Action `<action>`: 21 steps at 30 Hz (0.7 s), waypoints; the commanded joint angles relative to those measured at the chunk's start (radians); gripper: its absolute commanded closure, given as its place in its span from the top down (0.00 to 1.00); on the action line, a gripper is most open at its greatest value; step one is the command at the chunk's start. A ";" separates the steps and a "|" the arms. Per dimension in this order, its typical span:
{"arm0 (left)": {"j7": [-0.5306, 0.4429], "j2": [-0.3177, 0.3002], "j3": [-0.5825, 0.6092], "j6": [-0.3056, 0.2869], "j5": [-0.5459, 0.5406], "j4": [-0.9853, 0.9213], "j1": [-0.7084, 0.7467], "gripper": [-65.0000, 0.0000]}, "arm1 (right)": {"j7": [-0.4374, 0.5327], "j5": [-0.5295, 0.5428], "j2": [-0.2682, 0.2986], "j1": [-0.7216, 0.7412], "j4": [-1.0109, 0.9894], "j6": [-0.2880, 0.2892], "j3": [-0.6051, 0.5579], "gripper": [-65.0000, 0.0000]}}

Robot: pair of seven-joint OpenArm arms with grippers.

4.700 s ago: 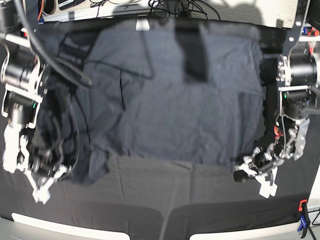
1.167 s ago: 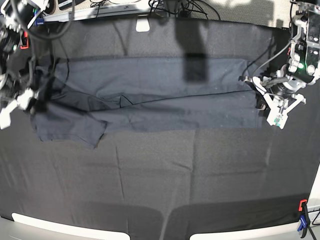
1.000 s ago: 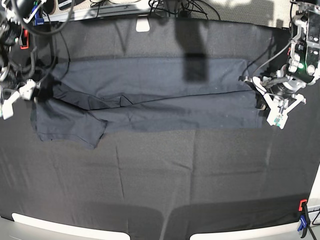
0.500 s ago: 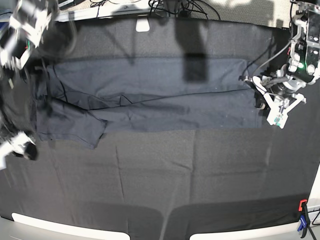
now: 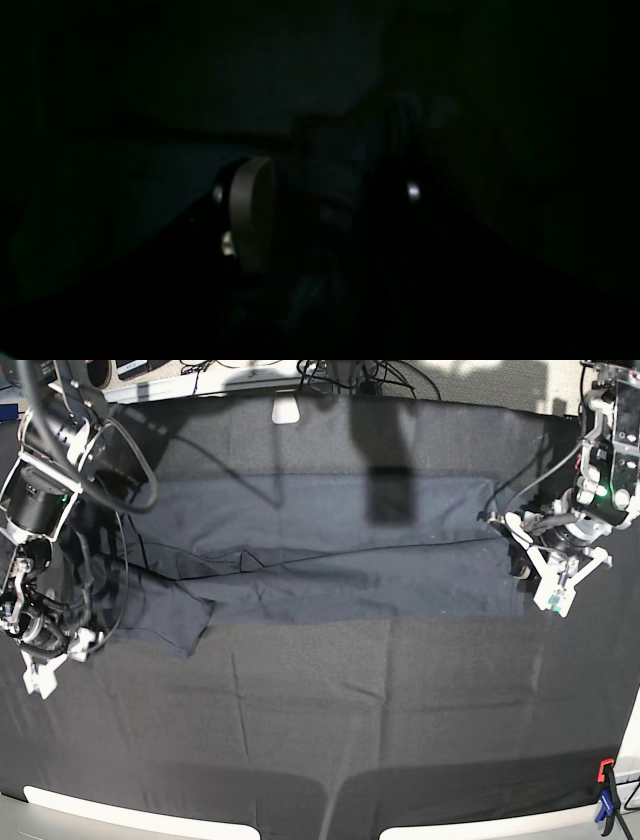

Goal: Layout the t-shirt on the table in an organized manner, then fold the t-shirt properly
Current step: 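Release and regrasp the folded corner with the right gripper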

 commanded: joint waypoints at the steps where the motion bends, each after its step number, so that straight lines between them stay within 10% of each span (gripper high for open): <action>1: -0.017 -0.014 -0.006 0.004 -0.002 0.019 -0.010 0.09 | -0.012 0.048 0.019 0.030 0.018 0.042 0.002 0.43; 7: -0.016 -0.014 -0.006 0.004 -0.002 0.019 -0.010 0.09 | -0.063 0.163 0.019 0.031 0.018 0.100 0.002 0.00; 21: -0.017 -0.014 -0.006 0.004 -0.002 0.019 -0.010 0.09 | -0.070 0.357 0.021 -0.043 0.107 0.100 0.002 0.00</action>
